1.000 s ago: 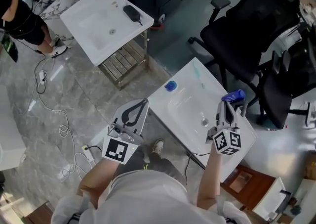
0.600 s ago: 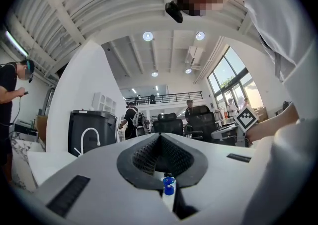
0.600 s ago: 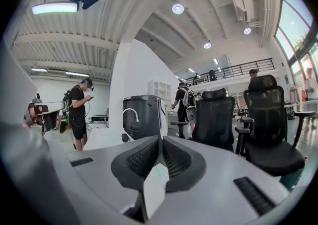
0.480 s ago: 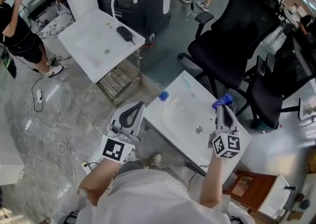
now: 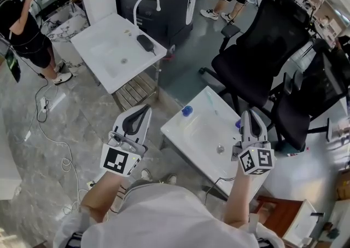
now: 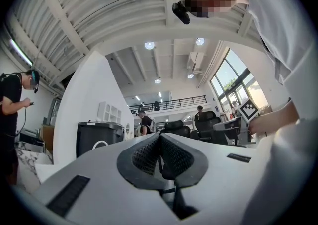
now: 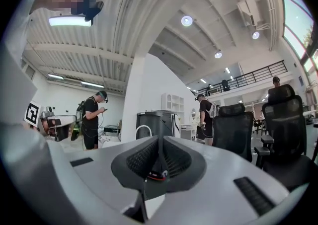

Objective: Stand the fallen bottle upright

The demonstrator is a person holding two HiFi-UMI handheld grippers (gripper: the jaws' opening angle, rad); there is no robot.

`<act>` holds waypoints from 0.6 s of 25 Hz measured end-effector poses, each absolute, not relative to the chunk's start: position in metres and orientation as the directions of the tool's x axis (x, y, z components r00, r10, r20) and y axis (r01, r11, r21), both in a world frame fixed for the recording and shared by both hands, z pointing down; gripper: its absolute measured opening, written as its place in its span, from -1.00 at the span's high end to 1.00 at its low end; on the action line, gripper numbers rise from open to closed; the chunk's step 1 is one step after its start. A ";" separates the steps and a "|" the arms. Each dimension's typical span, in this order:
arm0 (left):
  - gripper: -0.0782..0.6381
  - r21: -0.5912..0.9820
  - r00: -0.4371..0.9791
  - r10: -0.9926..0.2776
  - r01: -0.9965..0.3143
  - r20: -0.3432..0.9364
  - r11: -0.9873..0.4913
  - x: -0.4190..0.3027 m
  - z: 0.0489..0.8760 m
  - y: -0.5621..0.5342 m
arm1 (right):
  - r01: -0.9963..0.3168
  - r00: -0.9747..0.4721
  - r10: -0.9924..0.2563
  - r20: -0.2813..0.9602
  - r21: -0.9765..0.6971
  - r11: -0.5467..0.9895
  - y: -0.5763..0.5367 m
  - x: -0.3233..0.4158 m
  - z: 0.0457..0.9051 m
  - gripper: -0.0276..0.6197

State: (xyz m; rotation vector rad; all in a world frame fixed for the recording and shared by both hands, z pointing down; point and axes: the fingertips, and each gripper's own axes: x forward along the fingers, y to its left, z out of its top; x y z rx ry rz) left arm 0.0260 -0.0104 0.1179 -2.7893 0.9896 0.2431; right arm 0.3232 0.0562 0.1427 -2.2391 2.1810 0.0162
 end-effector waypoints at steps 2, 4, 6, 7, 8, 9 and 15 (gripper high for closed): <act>0.73 -0.124 0.766 -0.610 -0.638 -0.202 -0.760 0.015 0.111 -0.012 | -1.000 0.017 -0.999 -0.049 -0.008 -0.017 0.057 0.317 0.128 0.75; 0.73 -0.147 0.776 -0.599 -0.628 -0.199 -0.764 0.010 0.102 -0.011 | -1.000 0.013 -0.998 -0.069 0.004 -0.013 0.060 0.313 0.117 0.75; 0.73 -0.147 0.780 -0.591 -0.622 -0.204 -0.769 0.007 0.096 -0.012 | -1.000 0.005 -0.997 -0.080 0.027 -0.007 0.063 0.307 0.111 0.75; 0.73 -0.135 0.777 -0.593 -0.624 -0.210 -0.770 0.005 0.095 -0.013 | -0.999 -0.002 -0.997 -0.083 0.040 -0.002 0.065 0.303 0.110 0.75; 0.73 -0.122 0.772 -0.598 -0.629 -0.217 -0.768 0.002 0.093 -0.014 | -0.999 -0.009 -0.996 -0.084 0.052 0.005 0.067 0.297 0.110 0.75; 0.73 -0.109 0.765 -0.604 -0.636 -0.224 -0.764 0.000 0.092 -0.014 | -0.998 -0.018 -0.996 -0.085 0.060 0.013 0.068 0.290 0.110 0.75; 0.73 -0.049 0.755 -0.618 -0.641 -0.218 -0.766 -0.003 0.095 -0.013 | -0.995 -0.068 -0.996 -0.060 0.074 0.064 0.074 0.258 0.123 0.75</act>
